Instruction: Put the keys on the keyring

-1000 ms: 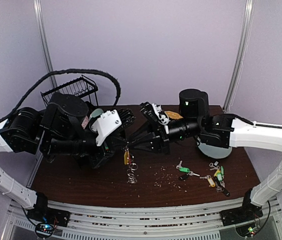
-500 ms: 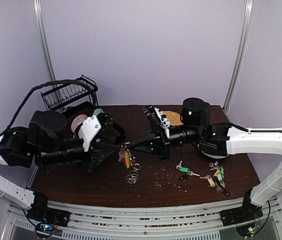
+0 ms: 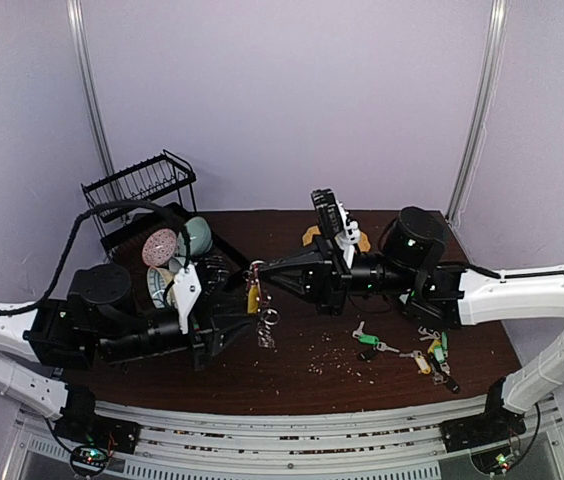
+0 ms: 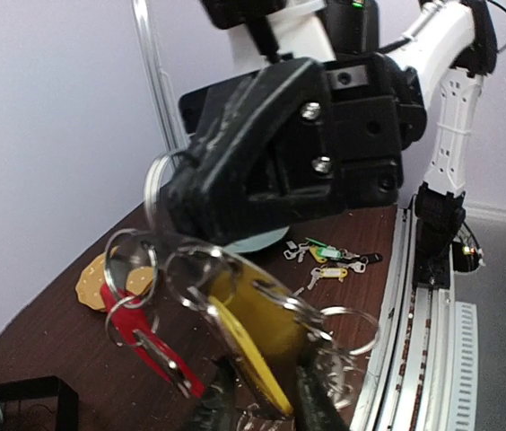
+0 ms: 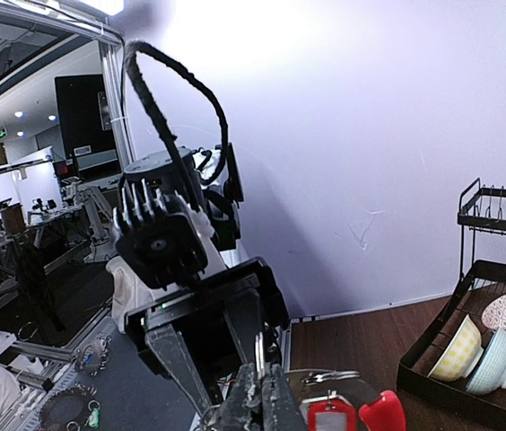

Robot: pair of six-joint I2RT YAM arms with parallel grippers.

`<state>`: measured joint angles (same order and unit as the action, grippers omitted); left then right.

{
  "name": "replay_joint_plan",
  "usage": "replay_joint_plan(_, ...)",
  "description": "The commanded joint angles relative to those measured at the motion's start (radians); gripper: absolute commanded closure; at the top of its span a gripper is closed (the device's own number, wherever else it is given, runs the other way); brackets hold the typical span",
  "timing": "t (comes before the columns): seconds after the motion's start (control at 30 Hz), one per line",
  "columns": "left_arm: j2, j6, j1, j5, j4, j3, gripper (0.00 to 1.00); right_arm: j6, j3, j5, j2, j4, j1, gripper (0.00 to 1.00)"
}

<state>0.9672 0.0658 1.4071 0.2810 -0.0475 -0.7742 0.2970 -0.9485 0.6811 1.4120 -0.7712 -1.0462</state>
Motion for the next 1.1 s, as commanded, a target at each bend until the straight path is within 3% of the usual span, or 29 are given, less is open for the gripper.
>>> replay_joint_plan(0.0,0.019,-0.038,-0.002,0.102,-0.136,-0.008,0.83,0.022,0.008,-0.054,-0.029,-0.067,-0.015,1.00)
replay_joint_plan(0.1,0.016,-0.054,-0.002,0.080,-0.186,0.008,0.84,0.013,0.009,-0.064,-0.030,-0.064,-0.027,1.00)
replay_joint_plan(0.17,0.020,-0.058,-0.002,0.060,-0.209,0.015,1.00,0.010,0.014,-0.067,-0.033,-0.066,-0.027,1.00)
replay_joint_plan(0.4,0.048,-0.034,-0.002,0.076,-0.091,-0.006,1.00,0.147,0.062,-0.080,-0.052,-0.252,-0.012,1.00)
replay_joint_plan(0.5,0.073,-0.031,-0.002,0.037,-0.112,-0.016,1.00,0.205,0.071,-0.120,-0.032,-0.351,-0.037,1.00)
replay_joint_plan(0.7,0.147,-0.055,-0.004,-0.008,-0.157,-0.048,1.00,0.147,0.079,-0.178,-0.013,-0.368,-0.083,1.00)
replay_joint_plan(0.77,0.107,-0.041,-0.003,0.029,-0.140,-0.036,1.00,0.099,0.086,-0.196,-0.047,-0.280,-0.065,1.00)
replay_joint_plan(0.9,-0.032,-0.024,-0.005,0.056,-0.093,0.017,0.58,-0.075,0.031,-0.238,-0.089,0.089,-0.031,1.00)
replay_joint_plan(0.97,-0.094,-0.004,-0.005,0.043,-0.078,0.040,0.41,-0.120,0.001,-0.354,-0.101,0.243,-0.029,1.00)
replay_joint_plan(1.07,-0.162,0.041,-0.004,0.069,-0.035,0.076,0.32,-0.105,0.021,-0.498,-0.128,0.286,-0.029,1.00)
